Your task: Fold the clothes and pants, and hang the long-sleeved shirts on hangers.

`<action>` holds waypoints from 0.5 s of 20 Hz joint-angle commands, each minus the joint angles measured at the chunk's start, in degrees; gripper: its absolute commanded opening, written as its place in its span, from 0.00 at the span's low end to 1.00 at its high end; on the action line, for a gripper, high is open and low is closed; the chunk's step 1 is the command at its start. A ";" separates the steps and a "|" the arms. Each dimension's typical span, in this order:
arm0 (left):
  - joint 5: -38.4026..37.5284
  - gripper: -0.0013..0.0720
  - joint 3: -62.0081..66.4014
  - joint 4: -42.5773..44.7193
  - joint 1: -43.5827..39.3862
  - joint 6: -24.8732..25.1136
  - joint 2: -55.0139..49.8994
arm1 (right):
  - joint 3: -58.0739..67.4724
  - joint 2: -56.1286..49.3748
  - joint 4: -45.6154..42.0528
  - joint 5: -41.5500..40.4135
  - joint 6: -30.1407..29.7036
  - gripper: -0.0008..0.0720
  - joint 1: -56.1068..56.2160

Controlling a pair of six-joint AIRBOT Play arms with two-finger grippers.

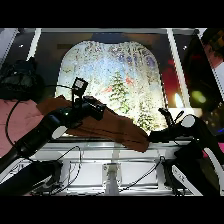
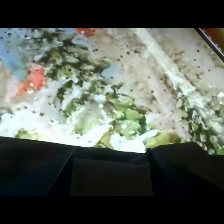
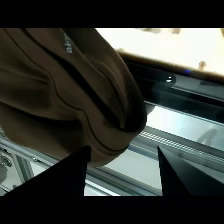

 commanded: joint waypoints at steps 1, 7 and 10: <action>0.02 0.75 -0.02 0.26 0.02 -0.09 0.02 | -0.04 -3.43 0.50 -0.85 1.92 0.68 0.00; 0.07 0.75 -0.02 0.26 0.02 -0.09 0.02 | -0.07 -9.68 5.03 -2.58 3.06 0.66 0.00; 0.04 0.75 -0.02 0.26 0.02 -0.11 0.02 | -0.04 -11.02 10.32 -7.39 1.99 0.56 0.00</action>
